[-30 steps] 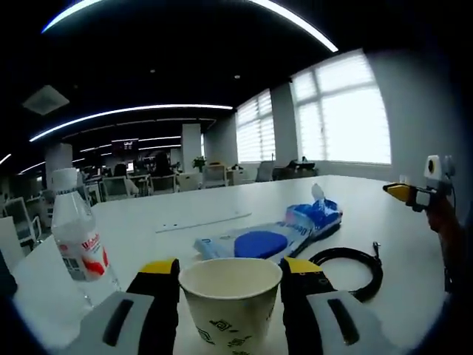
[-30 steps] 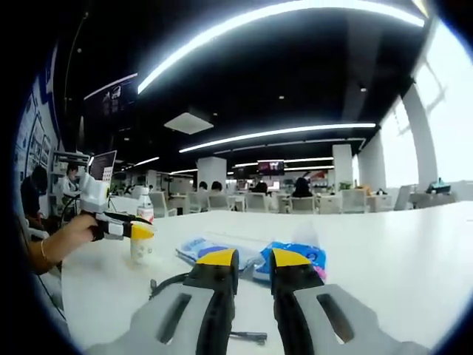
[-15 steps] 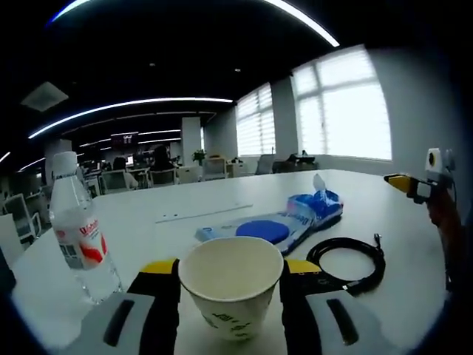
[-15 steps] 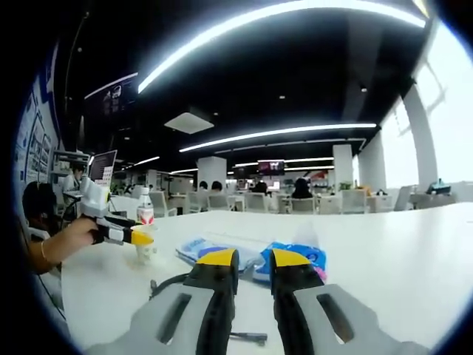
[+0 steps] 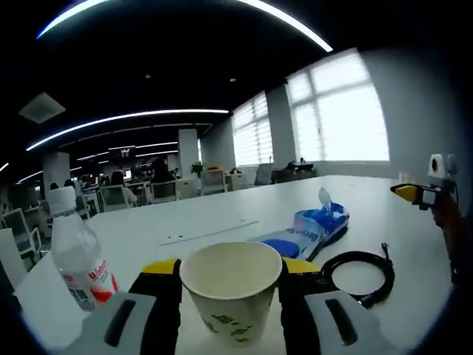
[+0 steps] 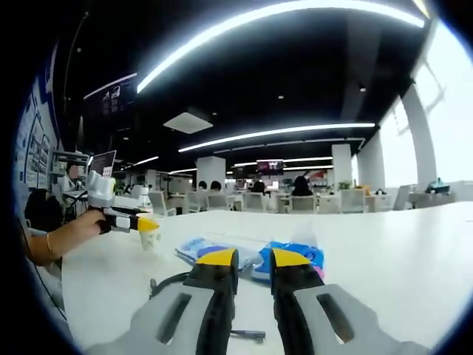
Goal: Arrange the tabletop items into an orderly group along one side of the table until the central work area is clear of visible clutter.
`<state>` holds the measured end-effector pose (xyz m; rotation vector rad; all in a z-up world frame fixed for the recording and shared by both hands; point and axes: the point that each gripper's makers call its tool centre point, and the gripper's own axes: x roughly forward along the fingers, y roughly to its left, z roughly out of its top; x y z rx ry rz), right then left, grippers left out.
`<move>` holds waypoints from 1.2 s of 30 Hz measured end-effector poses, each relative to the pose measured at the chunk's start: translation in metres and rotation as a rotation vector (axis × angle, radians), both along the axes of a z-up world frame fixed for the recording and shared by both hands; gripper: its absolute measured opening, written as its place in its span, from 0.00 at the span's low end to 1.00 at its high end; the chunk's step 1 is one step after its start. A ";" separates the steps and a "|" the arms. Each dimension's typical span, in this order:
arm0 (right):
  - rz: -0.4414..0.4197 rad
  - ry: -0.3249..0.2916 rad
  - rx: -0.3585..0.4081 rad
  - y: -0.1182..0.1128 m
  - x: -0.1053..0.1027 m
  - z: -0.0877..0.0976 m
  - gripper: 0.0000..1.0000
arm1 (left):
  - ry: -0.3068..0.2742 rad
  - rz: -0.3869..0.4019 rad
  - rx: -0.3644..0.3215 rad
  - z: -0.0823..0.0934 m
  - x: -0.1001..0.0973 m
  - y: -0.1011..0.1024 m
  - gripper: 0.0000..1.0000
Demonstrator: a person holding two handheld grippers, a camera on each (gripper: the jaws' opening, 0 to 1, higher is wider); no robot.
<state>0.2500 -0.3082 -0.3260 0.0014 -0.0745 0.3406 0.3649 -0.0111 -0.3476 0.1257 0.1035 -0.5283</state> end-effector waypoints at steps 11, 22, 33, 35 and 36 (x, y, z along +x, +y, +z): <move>0.010 0.018 -0.010 0.001 -0.008 -0.004 0.16 | -0.072 0.025 0.008 0.018 0.026 0.005 0.51; -0.016 0.081 -0.030 -0.006 -0.019 -0.021 0.42 | -0.079 0.033 -0.039 0.007 0.052 0.006 0.51; 0.004 0.098 -0.018 -0.001 -0.037 -0.022 0.69 | -0.083 0.074 -0.039 -0.001 0.068 0.013 0.51; -0.003 0.098 -0.022 -0.002 -0.042 -0.022 0.69 | -0.082 0.088 -0.049 -0.002 0.074 0.016 0.51; -0.005 0.099 -0.022 -0.002 -0.043 -0.022 0.69 | -0.079 0.088 -0.054 -0.002 0.074 0.016 0.51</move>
